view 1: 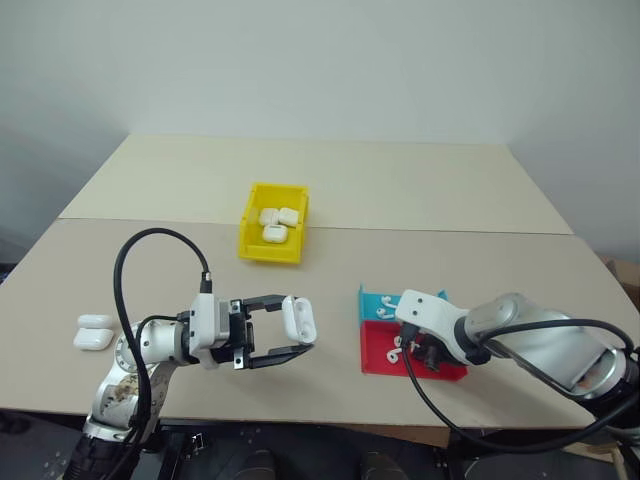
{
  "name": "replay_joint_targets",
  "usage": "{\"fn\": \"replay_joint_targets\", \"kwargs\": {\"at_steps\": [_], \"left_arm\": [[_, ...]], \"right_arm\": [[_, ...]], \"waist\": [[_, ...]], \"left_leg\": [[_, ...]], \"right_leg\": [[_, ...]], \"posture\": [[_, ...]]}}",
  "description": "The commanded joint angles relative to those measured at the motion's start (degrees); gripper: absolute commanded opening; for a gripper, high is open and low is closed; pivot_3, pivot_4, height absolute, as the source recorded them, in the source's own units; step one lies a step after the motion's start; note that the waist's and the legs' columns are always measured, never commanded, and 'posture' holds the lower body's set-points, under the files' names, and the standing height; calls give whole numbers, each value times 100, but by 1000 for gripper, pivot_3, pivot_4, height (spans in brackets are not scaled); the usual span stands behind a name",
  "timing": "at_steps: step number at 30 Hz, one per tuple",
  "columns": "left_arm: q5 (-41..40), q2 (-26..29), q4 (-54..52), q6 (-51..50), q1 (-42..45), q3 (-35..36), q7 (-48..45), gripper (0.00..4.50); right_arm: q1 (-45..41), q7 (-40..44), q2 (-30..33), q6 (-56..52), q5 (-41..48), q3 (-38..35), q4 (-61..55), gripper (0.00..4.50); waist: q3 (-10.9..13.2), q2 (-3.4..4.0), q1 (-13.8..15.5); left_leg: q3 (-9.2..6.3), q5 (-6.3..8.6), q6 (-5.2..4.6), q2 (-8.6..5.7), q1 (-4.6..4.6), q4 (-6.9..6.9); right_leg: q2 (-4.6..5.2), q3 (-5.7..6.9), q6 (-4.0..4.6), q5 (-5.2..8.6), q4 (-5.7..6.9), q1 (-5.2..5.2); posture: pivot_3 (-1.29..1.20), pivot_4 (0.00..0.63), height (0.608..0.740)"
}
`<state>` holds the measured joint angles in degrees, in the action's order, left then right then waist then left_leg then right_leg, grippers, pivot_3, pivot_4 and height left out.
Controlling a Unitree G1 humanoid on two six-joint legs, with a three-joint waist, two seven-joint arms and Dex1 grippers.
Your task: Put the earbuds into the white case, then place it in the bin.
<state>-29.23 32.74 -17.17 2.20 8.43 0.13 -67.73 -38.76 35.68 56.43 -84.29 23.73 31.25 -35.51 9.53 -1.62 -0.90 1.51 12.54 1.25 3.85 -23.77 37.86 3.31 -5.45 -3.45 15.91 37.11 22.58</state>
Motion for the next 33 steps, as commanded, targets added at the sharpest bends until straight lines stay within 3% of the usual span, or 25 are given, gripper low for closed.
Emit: {"fn": "replay_joint_targets", "kwargs": {"at_steps": [1,12,16,22,27,33], "left_arm": [[-69,72,-242,-64,10,4,49,2742],[24,71,-214,-7,-11,-28,98,2742],[11,106,-238,-37,-25,-32,95,2742],[-21,118,-245,-41,-15,-26,86,2742],[-301,130,-573,-349,150,0,187,2742],[-833,3,-990,-995,691,-59,488,2742]], "right_arm": [[26,-13,7,16,-15,-29,-133,1741],[69,-11,61,174,-120,96,-132,1741],[105,-14,78,223,-157,105,-166,651],[157,34,166,260,-166,60,-289,651],[175,486,588,240,248,-798,-843,651],[312,1263,887,1206,817,-3141,-977,651]], "waist": [[0,0,-1],[0,0,-3],[0,0,-3],[0,0,-1],[1,1,16],[1,0,20]], "left_leg": [[0,0,0,0,0,0],[0,0,0,0,0,-1],[0,0,0,1,0,-1],[0,0,0,1,0,-1],[0,0,0,0,-10,-2],[-3,0,0,1,-31,-1]], "right_leg": [[0,0,0,0,0,0],[0,0,0,0,0,1],[0,0,0,0,0,1],[0,0,0,1,-1,1],[1,0,0,1,-1,10],[0,3,-1,0,-1,28]], "posture": [[0,150,740],[0,150,740],[0,150,740],[0,150,740],[0,150,740],[0,150,740]]}}
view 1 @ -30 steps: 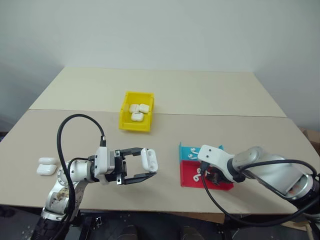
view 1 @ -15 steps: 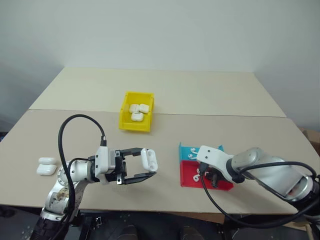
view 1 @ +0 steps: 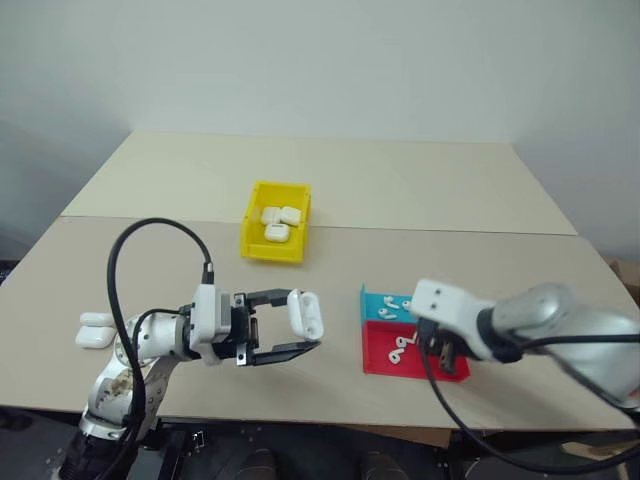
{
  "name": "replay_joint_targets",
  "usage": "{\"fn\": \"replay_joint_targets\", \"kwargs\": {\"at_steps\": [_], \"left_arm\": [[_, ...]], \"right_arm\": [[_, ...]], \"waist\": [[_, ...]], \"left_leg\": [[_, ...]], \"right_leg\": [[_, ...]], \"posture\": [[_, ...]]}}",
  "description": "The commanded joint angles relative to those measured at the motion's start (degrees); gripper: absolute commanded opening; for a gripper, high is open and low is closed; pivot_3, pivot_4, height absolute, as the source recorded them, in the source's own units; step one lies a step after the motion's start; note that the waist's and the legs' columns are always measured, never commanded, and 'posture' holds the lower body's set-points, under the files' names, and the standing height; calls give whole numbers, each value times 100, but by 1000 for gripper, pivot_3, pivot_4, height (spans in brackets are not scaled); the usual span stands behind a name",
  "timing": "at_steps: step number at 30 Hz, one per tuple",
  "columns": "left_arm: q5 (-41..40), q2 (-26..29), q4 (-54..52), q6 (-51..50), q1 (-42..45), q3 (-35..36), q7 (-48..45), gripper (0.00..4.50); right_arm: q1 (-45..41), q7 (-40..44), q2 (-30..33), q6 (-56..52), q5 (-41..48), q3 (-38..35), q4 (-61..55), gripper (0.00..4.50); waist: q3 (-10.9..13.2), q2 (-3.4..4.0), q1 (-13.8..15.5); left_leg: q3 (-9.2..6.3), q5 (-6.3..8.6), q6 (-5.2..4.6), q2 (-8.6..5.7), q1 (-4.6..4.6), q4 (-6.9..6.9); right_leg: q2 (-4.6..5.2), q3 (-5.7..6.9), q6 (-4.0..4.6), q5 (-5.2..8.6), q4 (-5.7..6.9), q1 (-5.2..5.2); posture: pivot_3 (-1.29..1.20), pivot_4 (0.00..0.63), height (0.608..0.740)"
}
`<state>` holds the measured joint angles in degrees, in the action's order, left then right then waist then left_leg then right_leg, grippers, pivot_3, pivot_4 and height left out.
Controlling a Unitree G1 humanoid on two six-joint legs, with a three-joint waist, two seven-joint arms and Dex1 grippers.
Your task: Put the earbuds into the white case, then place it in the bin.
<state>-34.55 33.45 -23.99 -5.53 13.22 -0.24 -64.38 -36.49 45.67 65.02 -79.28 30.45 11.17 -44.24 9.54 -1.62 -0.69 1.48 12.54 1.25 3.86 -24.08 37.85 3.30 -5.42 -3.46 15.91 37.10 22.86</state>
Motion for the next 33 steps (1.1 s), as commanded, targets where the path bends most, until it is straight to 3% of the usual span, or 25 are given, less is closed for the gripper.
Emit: {"fn": "replay_joint_targets", "kwargs": {"at_steps": [1,5,10,16,21,33], "left_arm": [[-349,-102,-348,-310,295,-68,192,2742],[-524,-277,-482,-673,608,-227,447,2742],[-765,-412,-604,-1153,990,-243,798,2742],[-1085,-333,-856,-1595,1213,-126,1009,2742],[-1203,-275,-921,-1616,1176,-50,886,2742],[-1234,-245,-908,-1579,1196,-17,701,2742]], "right_arm": [[76,348,-120,853,304,-1602,8,651],[236,585,-1011,2111,753,-2988,269,651],[526,616,-2036,3512,1163,-3546,319,651],[575,770,-3089,4517,1972,-3366,609,651],[620,995,-3649,5249,1857,-2780,813,651],[555,1548,-3857,6206,1563,-1921,1362,651]], "waist": [[0,0,-1],[0,-2,-26],[0,-1,-9],[0,-1,-40],[0,0,-31],[0,1,-16]], "left_leg": [[-1,0,0,0,0,0],[-1,1,-1,0,0,0],[-9,0,-1,-3,-1,0],[-10,0,-1,-2,7,0],[-12,0,0,-1,11,0],[-11,0,0,-1,24,-1]], "right_leg": [[0,2,-1,0,-2,-1],[-3,-1,-1,0,-3,-3],[-4,2,-3,-1,-4,-9],[-6,2,-3,-1,0,-15],[-7,3,-3,-1,0,-20],[-7,3,-2,-1,0,-30]], "posture": [[0,150,740],[0,150,740],[0,150,740],[0,150,740],[0,150,740],[0,150,740]]}}
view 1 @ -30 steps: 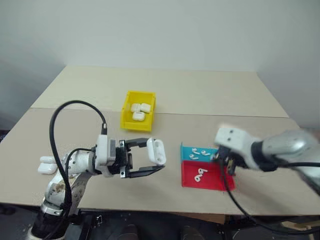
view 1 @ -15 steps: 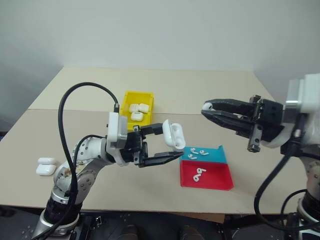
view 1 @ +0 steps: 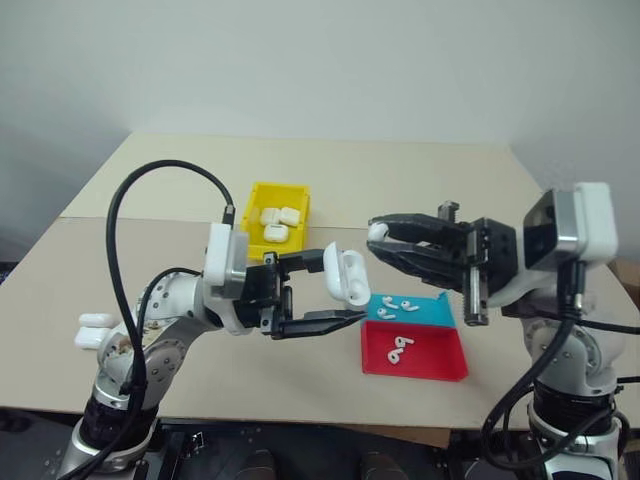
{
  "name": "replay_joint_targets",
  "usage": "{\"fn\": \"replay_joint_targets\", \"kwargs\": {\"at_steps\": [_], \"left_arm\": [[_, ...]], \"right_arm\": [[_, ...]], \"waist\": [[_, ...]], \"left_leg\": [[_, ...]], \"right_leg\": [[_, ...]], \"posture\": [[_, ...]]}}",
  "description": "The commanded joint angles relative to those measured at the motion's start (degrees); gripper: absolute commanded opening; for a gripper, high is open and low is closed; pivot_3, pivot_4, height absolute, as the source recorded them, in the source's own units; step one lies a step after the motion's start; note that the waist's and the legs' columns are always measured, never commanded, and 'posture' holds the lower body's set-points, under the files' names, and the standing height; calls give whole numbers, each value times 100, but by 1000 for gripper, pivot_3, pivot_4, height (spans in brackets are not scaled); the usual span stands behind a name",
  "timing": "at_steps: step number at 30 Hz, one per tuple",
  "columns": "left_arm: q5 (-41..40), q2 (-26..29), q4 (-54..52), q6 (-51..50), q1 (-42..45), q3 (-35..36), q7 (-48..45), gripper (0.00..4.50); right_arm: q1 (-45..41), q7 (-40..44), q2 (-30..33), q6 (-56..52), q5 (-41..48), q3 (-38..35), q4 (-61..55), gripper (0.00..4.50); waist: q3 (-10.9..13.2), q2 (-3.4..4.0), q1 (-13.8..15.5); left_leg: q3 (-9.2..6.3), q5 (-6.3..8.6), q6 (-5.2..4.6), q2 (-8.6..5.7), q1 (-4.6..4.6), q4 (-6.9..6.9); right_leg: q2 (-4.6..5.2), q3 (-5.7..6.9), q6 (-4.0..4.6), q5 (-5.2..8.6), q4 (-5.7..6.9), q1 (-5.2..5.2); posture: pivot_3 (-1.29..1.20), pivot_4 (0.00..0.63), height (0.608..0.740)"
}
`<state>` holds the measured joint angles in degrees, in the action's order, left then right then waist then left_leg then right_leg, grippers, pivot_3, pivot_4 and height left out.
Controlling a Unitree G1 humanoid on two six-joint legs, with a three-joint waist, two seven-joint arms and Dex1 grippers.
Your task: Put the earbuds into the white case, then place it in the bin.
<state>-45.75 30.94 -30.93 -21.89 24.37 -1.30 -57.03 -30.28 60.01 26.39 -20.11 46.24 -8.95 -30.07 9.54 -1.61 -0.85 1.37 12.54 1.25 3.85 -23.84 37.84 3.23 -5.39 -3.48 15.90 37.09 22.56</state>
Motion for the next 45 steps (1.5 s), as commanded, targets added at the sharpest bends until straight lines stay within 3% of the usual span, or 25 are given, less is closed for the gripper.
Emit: {"fn": "replay_joint_targets", "kwargs": {"at_steps": [1,24,30,39,42,45], "left_arm": [[-109,6,-211,71,79,86,-40,2742],[-24,-27,-189,152,48,71,-100,2742],[12,-69,-172,174,46,78,-137,2742],[342,40,21,354,-126,69,-358,2742],[915,337,396,771,-564,80,-714,2742],[1409,745,814,1457,-1246,212,-1249,2742]], "right_arm": [[-63,120,10,324,-30,123,-45,651],[81,367,202,899,-509,665,207,651],[174,502,372,1092,-851,849,204,2591],[78,425,511,1237,-955,775,367,2591],[-192,418,1029,682,-761,576,486,2591],[-791,496,2003,-243,-1181,784,981,2591]], "waist": [[0,0,-1],[0,0,1],[0,0,-1],[0,0,-1],[0,1,-20],[5,10,-38]], "left_leg": [[0,0,0,0,0,0],[0,0,0,0,1,0],[0,0,0,0,2,0],[0,0,0,0,3,0],[3,0,0,0,5,0],[7,0,0,0,9,-1]], "right_leg": [[0,0,0,0,0,0],[0,0,0,0,0,-1],[0,-1,0,0,0,-2],[0,-1,0,0,0,-3],[0,-3,1,0,0,-3],[0,-3,4,1,0,-1]], "posture": [[0,150,740],[0,150,740],[0,150,740],[0,150,740],[0,150,740],[0,150,740]]}}
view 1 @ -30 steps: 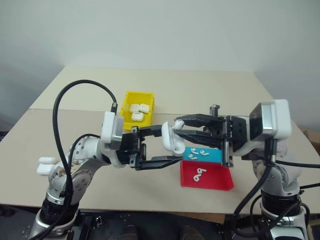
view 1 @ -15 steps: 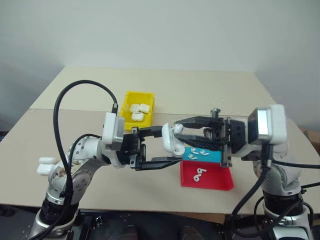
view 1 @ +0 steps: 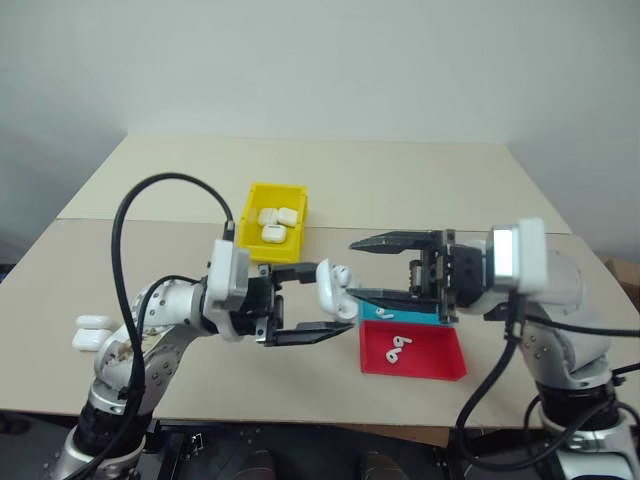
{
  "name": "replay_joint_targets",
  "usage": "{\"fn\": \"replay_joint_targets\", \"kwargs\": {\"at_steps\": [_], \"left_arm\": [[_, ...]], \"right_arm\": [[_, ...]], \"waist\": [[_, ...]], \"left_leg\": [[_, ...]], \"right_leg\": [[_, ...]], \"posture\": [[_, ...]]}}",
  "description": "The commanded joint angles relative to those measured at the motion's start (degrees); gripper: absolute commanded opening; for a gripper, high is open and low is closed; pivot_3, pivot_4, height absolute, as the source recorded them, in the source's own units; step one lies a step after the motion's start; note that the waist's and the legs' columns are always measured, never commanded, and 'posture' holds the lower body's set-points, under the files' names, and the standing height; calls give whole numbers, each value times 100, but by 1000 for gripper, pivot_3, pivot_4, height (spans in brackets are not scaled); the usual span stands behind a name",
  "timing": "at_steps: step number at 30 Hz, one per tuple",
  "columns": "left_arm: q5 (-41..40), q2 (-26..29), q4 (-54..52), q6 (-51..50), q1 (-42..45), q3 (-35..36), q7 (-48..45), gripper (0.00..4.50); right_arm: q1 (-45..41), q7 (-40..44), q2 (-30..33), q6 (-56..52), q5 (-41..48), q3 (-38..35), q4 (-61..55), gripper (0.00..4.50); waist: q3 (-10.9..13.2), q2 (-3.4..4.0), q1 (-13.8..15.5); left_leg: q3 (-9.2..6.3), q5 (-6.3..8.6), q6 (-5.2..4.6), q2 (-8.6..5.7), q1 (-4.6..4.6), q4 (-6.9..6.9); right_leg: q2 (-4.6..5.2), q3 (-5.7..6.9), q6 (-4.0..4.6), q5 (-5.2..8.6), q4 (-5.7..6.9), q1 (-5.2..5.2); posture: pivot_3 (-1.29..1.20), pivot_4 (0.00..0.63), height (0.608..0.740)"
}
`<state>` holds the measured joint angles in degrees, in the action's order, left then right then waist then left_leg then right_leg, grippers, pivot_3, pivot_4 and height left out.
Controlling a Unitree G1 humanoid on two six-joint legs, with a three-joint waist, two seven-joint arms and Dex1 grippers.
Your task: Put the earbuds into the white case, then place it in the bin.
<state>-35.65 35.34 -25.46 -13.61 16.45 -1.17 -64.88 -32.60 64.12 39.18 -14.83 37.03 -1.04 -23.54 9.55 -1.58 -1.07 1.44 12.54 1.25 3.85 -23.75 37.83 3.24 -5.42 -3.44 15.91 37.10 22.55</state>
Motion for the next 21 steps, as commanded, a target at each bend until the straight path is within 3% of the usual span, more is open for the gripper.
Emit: {"fn": "replay_joint_targets", "kwargs": {"at_steps": [1,4,8,13,21], "left_arm": [[472,382,332,785,-601,228,-559,2742],[640,519,448,1159,-855,242,-738,2742],[912,584,554,1557,-1115,195,-814,2742],[1060,517,477,1705,-1194,62,-712,2742],[1086,450,270,1690,-1208,-71,-537,2742]], "right_arm": [[-730,136,948,-988,-350,94,475,2591],[-1158,430,1412,-1349,-682,512,790,2591],[-2015,1059,1798,-1670,-1894,1761,1489,2591],[-2537,1492,1677,-1289,-3363,2989,2281,2591],[-2765,1900,1243,-636,-4449,3546,2995,2591]], "waist": [[5,7,-17],[5,6,28],[7,9,24],[7,9,30],[7,10,28]], "left_leg": [[6,0,0,0,0,-2],[7,0,0,7,-1,-7],[19,0,0,5,-8,-9],[22,0,0,7,-33,-8],[21,0,0,6,-49,-6]], "right_leg": [[1,-3,2,0,0,3],[1,1,11,5,0,9],[6,-6,11,5,-1,21],[3,-8,11,5,10,57],[4,-7,10,4,10,70]], "posture": [[0,150,740],[0,150,740],[0,150,740],[0,150,740],[0,150,740]]}}
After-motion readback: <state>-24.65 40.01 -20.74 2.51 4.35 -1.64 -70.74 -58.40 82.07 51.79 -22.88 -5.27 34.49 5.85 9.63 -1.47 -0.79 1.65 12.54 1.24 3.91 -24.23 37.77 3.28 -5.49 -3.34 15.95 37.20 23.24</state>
